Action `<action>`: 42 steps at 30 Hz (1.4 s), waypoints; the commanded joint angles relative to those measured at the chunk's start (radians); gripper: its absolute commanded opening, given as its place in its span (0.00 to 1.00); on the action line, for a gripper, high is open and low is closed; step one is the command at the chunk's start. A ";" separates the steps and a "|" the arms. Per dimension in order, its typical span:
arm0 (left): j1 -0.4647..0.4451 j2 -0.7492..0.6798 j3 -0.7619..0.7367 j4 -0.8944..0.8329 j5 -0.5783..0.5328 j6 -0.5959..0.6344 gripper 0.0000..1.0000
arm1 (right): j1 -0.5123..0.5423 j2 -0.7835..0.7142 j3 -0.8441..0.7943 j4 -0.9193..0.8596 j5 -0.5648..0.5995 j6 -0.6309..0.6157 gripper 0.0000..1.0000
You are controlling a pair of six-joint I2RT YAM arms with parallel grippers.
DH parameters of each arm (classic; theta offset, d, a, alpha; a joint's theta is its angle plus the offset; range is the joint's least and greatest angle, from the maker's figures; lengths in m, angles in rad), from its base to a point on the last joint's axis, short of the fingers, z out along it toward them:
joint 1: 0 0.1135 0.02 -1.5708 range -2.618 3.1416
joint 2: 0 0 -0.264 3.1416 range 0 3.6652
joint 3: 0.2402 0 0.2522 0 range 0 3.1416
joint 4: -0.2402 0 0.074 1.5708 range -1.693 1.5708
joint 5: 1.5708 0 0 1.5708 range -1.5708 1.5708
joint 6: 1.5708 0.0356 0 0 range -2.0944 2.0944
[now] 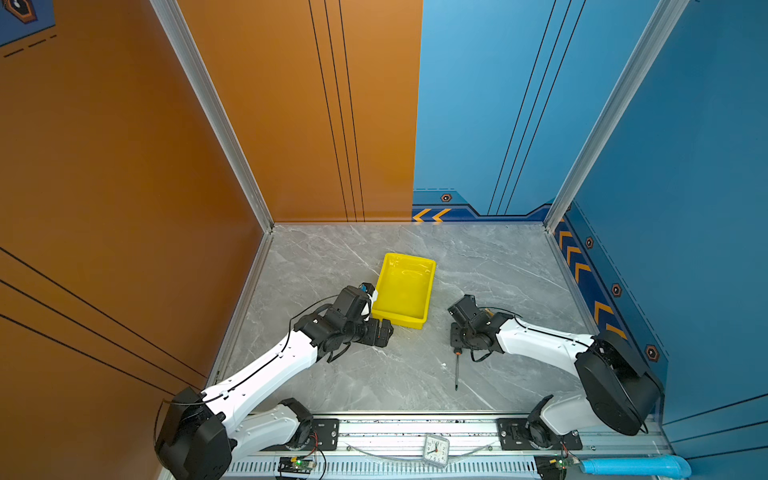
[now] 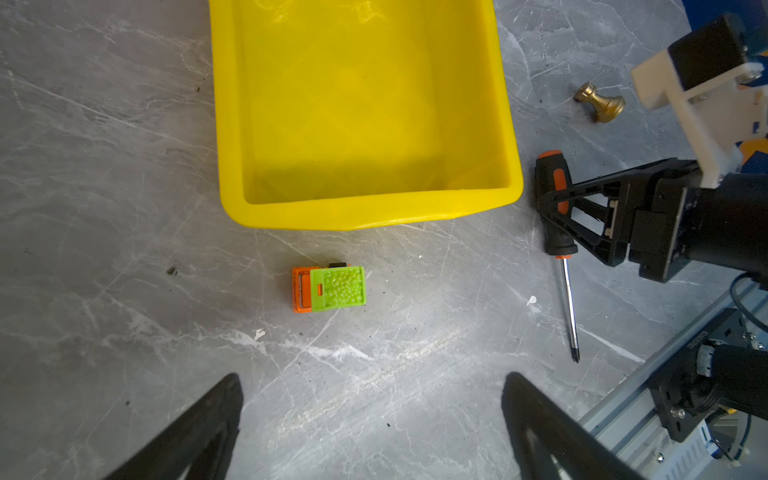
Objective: Put the screwdriver in the bin
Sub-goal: 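Close the right gripper on the screwdriver handle while the left arm nears the bin, then lift the screwdriver with the right gripper and carry it over the yellow bin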
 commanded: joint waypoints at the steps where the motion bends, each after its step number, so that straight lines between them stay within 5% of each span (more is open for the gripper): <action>1: 0.006 -0.002 0.014 -0.002 -0.029 0.012 0.98 | 0.010 0.019 0.004 0.020 0.020 0.003 0.43; 16: 0.053 -0.027 -0.007 -0.005 -0.026 0.014 0.98 | 0.054 -0.056 0.009 -0.059 0.117 0.026 0.01; 29: 0.166 -0.039 0.006 -0.008 0.013 0.090 0.98 | 0.068 -0.226 0.182 -0.201 0.193 0.042 0.00; 42: 0.155 -0.149 -0.004 0.042 0.036 0.246 0.98 | 0.069 0.003 0.578 -0.237 0.197 0.049 0.00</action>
